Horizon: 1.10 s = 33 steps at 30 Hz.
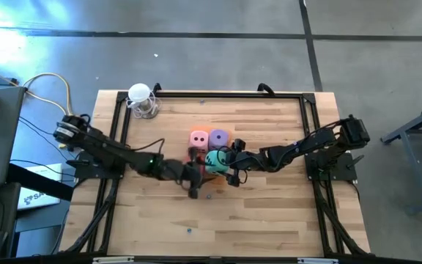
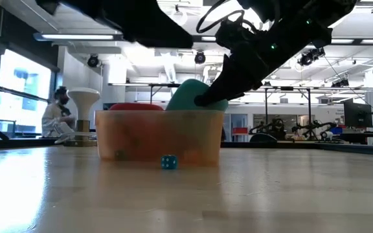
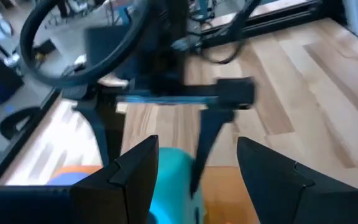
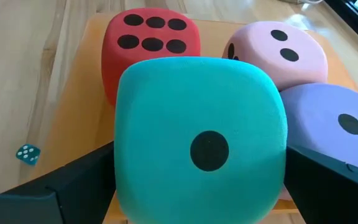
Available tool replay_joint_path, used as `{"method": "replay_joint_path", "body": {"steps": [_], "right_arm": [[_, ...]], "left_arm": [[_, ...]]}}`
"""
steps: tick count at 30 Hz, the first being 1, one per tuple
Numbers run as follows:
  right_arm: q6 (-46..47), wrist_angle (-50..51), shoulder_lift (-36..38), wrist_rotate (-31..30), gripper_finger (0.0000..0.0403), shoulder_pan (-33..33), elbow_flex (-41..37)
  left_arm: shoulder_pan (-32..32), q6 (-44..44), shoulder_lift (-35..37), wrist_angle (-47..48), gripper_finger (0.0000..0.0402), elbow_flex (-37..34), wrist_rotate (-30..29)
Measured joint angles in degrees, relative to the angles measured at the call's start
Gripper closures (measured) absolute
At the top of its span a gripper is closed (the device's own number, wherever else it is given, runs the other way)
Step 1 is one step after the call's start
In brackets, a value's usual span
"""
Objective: Pick & Place Dice
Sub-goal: Put the large light blue die into the orange bin
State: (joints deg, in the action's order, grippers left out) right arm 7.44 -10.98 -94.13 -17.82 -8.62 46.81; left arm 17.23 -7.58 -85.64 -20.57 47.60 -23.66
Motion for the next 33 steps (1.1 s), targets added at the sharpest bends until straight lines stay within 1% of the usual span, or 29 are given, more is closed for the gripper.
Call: {"method": "replay_joint_path", "body": {"steps": [4,6,8,19,26,29,33], "right_arm": [[-0.05,-0.02,0.02,0.0,0.0003,0.0,0.0],[-0.11,-0.06,0.02,-0.07,0.0003,0.0,0.0],[-0.21,-0.42,0.02,-0.13,0.0003,0.0,0.0],[-4.92,-3.96,0.07,-0.2,0.0003,-1.72,0.0],[-7.75,-5.59,0.07,-0.47,0.0003,-3.27,0.0],[-9.27,-6.17,0.07,-3.93,0.0003,-4.2,0.0],[-12.11,-6.96,0.71,-12.72,0.0003,-6.47,0.0]], "left_arm": [[-3.15,1.49,-1.45,-1.82,0.0193,-0.01,4.06],[-4.14,1.6,-2.14,-3.35,0.0193,-0.01,6.59],[-4.86,1.63,-2.84,-3.96,0.0193,-0.01,7.92],[-8.47,4.46,-7.86,-3.73,0.0193,-0.01,8.08],[-8.89,4.61,-9.73,-3.57,0.0193,-0.01,7.96],[-8.87,4.61,-9.68,-3.76,0.0193,-0.01,7.86],[-7.34,6.36,-7.8,-3.59,0.0193,-0.01,7.51]]}}
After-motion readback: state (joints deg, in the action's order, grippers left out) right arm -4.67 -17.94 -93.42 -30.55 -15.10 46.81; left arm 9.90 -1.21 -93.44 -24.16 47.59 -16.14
